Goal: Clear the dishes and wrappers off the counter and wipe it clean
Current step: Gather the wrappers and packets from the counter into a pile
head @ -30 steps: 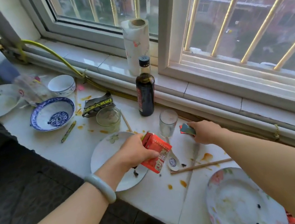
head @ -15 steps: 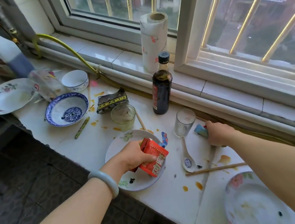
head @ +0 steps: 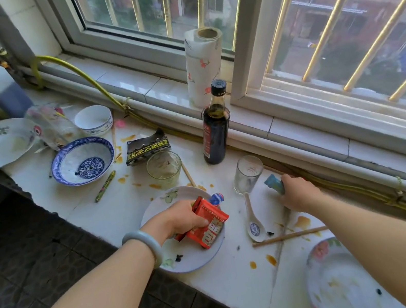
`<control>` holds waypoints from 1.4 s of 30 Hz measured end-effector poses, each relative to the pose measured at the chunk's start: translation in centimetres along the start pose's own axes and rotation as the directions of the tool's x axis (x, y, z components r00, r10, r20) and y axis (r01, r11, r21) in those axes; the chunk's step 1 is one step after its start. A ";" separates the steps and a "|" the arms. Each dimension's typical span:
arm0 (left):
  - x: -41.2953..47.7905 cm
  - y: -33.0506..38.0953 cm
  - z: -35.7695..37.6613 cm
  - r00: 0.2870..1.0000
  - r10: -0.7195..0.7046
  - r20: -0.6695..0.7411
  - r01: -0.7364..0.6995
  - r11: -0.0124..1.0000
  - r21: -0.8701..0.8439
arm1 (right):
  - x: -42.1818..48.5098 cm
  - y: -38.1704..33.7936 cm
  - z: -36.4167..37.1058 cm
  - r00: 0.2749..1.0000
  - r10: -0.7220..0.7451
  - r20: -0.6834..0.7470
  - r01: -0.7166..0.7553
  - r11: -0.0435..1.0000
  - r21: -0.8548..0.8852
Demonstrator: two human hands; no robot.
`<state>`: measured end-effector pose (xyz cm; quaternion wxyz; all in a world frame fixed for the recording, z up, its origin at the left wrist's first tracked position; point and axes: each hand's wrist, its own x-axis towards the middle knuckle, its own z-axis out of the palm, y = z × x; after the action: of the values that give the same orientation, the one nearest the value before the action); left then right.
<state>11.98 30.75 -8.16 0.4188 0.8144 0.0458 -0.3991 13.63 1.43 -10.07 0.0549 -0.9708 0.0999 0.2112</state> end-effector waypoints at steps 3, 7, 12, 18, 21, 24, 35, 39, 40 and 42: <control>0.0 0.0 0.2 1.000 -0.012 -0.029 0.012 1.000 0.009 | -0.9 0.3 0.1 0.998 0.063 -0.018 -0.058 0.975 0.214; -0.5 0.3 0.4 0.994 -0.031 -0.107 0.014 0.988 -0.153 | -3.4 -0.2 -1.0 0.988 0.153 0.006 -0.122 0.764 0.634; -3.4 3.2 0.8 0.978 0.018 -0.209 -0.112 0.887 -0.449 | -9.6 -1.2 -2.8 0.980 0.170 0.104 -0.164 0.394 0.904; -6.4 6.6 5.3 0.971 0.072 -0.227 -0.183 0.833 -0.522 | -15.9 -1.0 -4.0 0.984 -0.015 0.178 -0.173 0.177 0.969; -6.8 7.9 8.8 0.978 0.095 -0.185 -0.188 0.787 -0.587 | -17.9 -0.2 -4.8 0.983 -0.071 0.170 -0.161 0.119 0.980; -6.5 9.0 11.8 0.976 0.149 -0.158 -0.215 0.767 -0.604 | -19.1 0.9 -5.3 0.975 -0.130 0.182 -0.170 0.098 0.981; -8.4 11.9 17.9 0.893 0.381 0.240 -0.059 0.628 -0.776 | -19.9 4.6 -3.6 0.995 0.096 0.000 -0.037 0.383 0.923; -9.0 12.9 19.4 0.885 0.412 0.218 -0.139 0.678 -0.722 | -20.4 4.7 -2.4 0.985 0.158 -0.064 -0.007 0.409 0.912; -8.9 13.0 19.6 0.888 0.409 0.210 -0.147 0.686 -0.712 | -20.7 4.8 -2.3 0.984 0.155 -0.090 0.022 0.393 0.919; -8.5 13.1 20.0 0.914 0.365 0.178 -0.149 0.709 -0.689 | -21.4 4.9 -2.5 0.977 0.151 -0.153 0.082 0.394 0.915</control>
<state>-0.64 10.10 -0.51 0.7337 0.5398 0.0047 -0.4127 -5.51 -0.05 0.92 0.5644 -0.7941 0.2248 0.0183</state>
